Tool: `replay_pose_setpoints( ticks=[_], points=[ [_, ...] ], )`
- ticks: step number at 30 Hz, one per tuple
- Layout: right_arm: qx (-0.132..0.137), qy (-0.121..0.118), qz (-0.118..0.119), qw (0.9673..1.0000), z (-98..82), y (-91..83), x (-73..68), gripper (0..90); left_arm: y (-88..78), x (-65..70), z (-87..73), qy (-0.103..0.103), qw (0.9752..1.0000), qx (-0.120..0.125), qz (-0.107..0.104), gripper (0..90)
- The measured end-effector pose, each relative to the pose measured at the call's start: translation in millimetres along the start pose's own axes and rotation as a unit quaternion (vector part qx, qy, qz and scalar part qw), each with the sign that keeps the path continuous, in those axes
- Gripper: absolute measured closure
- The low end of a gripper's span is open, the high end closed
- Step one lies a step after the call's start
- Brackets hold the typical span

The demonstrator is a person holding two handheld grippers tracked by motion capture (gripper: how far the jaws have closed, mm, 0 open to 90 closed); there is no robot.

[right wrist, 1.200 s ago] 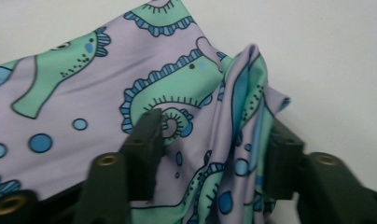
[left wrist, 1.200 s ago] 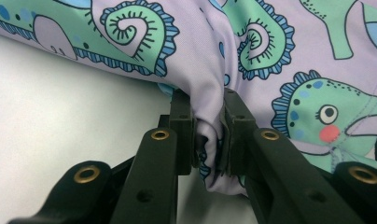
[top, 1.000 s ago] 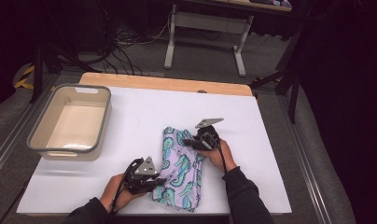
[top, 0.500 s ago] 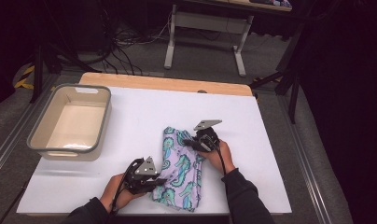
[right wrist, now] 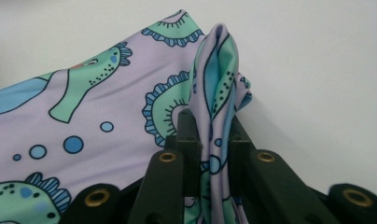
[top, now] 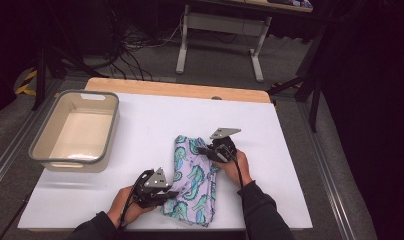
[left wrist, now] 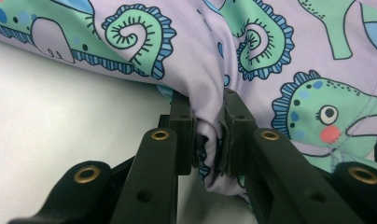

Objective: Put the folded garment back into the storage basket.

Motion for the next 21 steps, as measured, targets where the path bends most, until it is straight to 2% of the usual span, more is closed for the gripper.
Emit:
replay_pose_setpoints(
  ticks=[9,10,15,19,21],
  points=[
    [0.040,-0.014,-0.018,0.9990,11.9,-9.6,-2.0,81.8,-1.1,-2.7,3.5,0.005,0.9999,0.009,-0.001,78.6],
    [0.046,-0.015,-0.019,0.9987,13.6,-11.2,-1.9,81.8,-2.2,-3.8,4.5,0.011,0.9999,0.012,0.002,78.6],
    [0.084,-0.016,-0.029,0.9959,24.8,-23.5,-2.7,81.9,-6.4,-9.1,8.5,0.019,0.9996,0.019,0.009,78.6],
    [0.103,-0.023,-0.035,0.9938,32.3,-28.5,-4.8,81.9,-9.3,-12.0,9.3,0.012,0.9996,0.022,0.013,78.6],
    [0.110,-0.026,-0.037,0.9929,36.8,-30.1,-6.7,81.9,-10.5,-13.9,10.1,0.016,0.9995,0.023,0.015,78.7]
  ],
)
Point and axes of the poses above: each handheld gripper's, and its own axes: y roughly forward along the jaws, z roughly out of its top, x roughly to its right, the point moved 7 cm from there along y, roughly forward along the jaws, and after that the axes turned 14 degrees about x, right-handed, at the moved point
